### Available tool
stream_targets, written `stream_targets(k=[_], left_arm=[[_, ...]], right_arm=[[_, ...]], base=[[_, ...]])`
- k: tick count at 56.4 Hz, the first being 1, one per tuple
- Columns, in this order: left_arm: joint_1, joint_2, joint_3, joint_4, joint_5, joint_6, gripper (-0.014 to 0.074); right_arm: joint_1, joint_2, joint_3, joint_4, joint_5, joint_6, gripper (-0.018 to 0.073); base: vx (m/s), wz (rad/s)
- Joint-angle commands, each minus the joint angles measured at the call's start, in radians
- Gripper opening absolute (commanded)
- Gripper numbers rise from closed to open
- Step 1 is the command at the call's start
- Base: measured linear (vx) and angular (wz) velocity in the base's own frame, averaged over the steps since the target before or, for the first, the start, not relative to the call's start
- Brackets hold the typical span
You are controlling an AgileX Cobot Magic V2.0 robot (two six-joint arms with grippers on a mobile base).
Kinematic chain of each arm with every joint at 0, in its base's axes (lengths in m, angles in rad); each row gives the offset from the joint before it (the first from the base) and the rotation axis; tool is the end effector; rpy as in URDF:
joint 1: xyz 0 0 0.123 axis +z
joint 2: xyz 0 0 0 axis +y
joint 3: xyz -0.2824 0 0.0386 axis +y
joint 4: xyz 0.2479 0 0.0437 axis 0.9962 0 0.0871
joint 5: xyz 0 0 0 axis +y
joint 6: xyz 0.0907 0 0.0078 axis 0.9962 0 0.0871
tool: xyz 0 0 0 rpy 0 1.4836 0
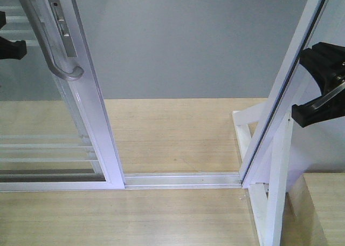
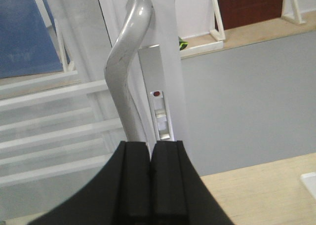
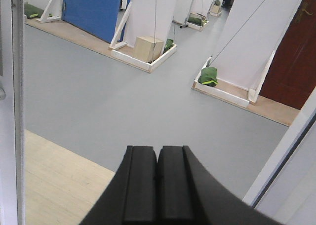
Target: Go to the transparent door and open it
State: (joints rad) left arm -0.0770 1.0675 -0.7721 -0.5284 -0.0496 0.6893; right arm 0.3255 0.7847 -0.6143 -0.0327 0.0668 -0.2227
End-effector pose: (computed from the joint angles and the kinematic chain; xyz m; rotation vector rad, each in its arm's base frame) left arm 0.2367 -0.0160 0.3435 0.1883 1.7266 0.0838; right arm 0.1603 0.0539 0.3372 -0.4913 1.6494 0.0501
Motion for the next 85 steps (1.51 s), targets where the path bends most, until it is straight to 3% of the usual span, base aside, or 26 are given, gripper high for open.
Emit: stream_targets(k=[1,16,28,41,85], left_arm=[[-0.014,-0.1,0.027,-0.009,-0.04,-0.044,0.0001],[-0.069,-0.346,0.178,-0.014,0.146,-0.078,0.0001],[-0.082,-0.59,0.293,-0.185,0.288,-0.084,0.0001],[-0.082,-0.826,0.385,-0.244,0.37,-0.086,0.0001],[-0.082,-0.873,0.396,-0.244,0.375,-0.086,0.0003]], right_arm=[[-0.002,-0.04,-0.031,0.005,-0.052,0.001,-0.0006],[-0.002,-0.203,-0.031,0.007,0.176,0.003,-0.0006],[-0.002,-0.376,-0.027,0.008,0.322,0.003,-0.0006],[-0.002,-0.514,-0.027,0.002,0.469,0.032,-0.0006],[-0.002,-0.532,-0.027,0.007,0.447,0.035,-0.0006]], base=[[0.0,0.0],[0.0,0.0],[0.0,0.0],[0.0,0.0],[0.0,0.0]])
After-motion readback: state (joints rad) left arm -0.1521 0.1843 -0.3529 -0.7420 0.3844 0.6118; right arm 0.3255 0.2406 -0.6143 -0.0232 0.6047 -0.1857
